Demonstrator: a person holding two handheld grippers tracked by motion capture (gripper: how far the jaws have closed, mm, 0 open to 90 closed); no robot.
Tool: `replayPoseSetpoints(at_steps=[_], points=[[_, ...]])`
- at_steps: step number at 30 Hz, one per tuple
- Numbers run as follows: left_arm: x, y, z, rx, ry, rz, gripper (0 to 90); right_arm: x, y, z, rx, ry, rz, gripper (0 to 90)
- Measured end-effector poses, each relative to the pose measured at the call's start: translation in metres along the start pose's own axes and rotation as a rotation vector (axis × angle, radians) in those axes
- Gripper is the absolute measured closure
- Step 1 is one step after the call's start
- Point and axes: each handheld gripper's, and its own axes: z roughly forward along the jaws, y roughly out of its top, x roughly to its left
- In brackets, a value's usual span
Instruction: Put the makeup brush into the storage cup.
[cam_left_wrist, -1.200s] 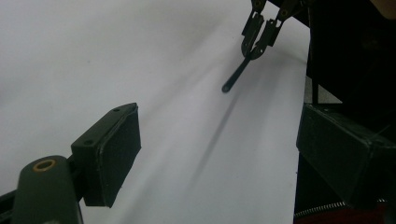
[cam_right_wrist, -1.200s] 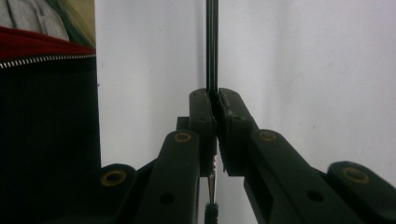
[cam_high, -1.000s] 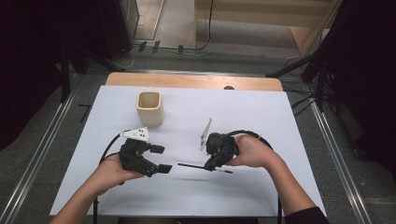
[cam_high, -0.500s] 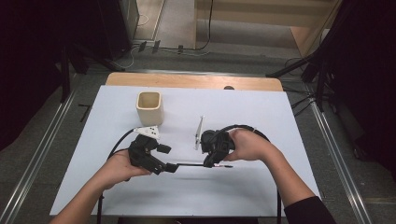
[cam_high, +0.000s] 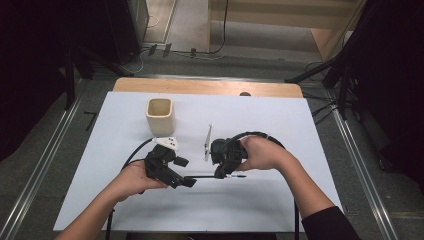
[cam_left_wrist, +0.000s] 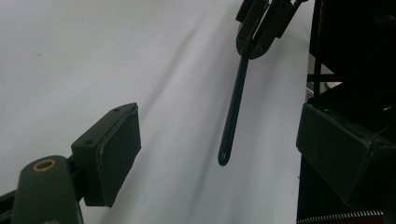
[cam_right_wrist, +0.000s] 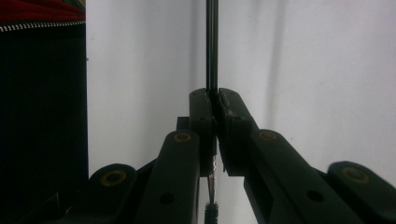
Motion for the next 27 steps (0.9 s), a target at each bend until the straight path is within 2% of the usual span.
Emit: replayPoseSetpoints(at_steps=[7,8,9,11,12,13,14,15,16,17,18,19,20,21,22,23,26,27], points=[[-0.001,0.003,0.013,0.037,-0.018,-0.002,14.1,0.004,0.011,0.002,0.007,-0.019,-0.054,86.8],[-0.001,0.003,0.014,0.044,-0.025,0.001,21.1,0.005,0.013,0.002,0.014,-0.022,-0.052,86.8],[-0.002,0.003,0.015,0.047,-0.03,0.006,21.1,0.005,0.013,0.002,0.014,-0.022,-0.052,86.8],[-0.003,0.004,0.017,0.054,-0.054,-0.012,25.8,0.004,0.015,0.002,0.013,-0.026,-0.066,86.8],[-0.003,0.004,0.018,0.051,-0.058,-0.014,32.6,0.005,0.015,0.002,0.013,-0.024,-0.068,86.8],[-0.003,0.004,0.018,0.049,-0.063,-0.018,33.5,0.005,0.016,0.003,0.011,-0.024,-0.073,86.8],[-0.003,0.005,0.018,0.068,-0.074,-0.031,36.5,0.005,0.016,0.003,0.01,-0.028,-0.071,86.8],[-0.003,0.005,0.018,0.068,-0.074,-0.031,43.2,0.005,0.016,0.003,0.01,-0.028,-0.071,86.8],[-0.003,0.005,0.018,0.054,-0.082,-0.043,43.2,0.006,0.016,0.003,0.011,-0.029,-0.077,86.8],[-0.003,0.005,0.018,0.061,-0.085,-0.057,44.1,0.006,0.016,0.003,0.011,-0.029,-0.084,86.8],[-0.002,0.006,0.017,0.067,-0.1,-0.088,55.5,0.007,0.016,0.003,0.006,-0.036,-0.092,86.8],[-0.002,0.006,0.017,0.067,-0.1,-0.088,56.1,0.007,0.016,0.003,0.006,-0.036,-0.092,86.8],[-0.001,0.007,0.018,0.075,-0.11,-0.112,56.1,0.007,0.016,0.003,0.006,-0.039,-0.095,86.8],[-0.001,0.006,0.018,0.066,-0.111,-0.122,62.5,0.008,0.016,0.003,0.009,-0.031,-0.093,86.8],[-0.001,0.007,0.018,0.066,-0.12,-0.133,62.5,0.008,0.016,0.003,0.011,-0.034,-0.094,86.8],[0.0,0.007,0.019,0.073,-0.137,-0.134,67.8,0.008,0.016,0.003,0.012,-0.036,-0.101,86.8],[-0.001,0.007,0.021,0.085,-0.147,-0.137,68.4,0.008,0.017,0.004,0.006,-0.038,-0.108,86.8],[-0.002,0.007,0.023,0.086,-0.149,-0.142,72.3,0.009,0.018,0.004,0.005,-0.034,-0.114,86.8]])
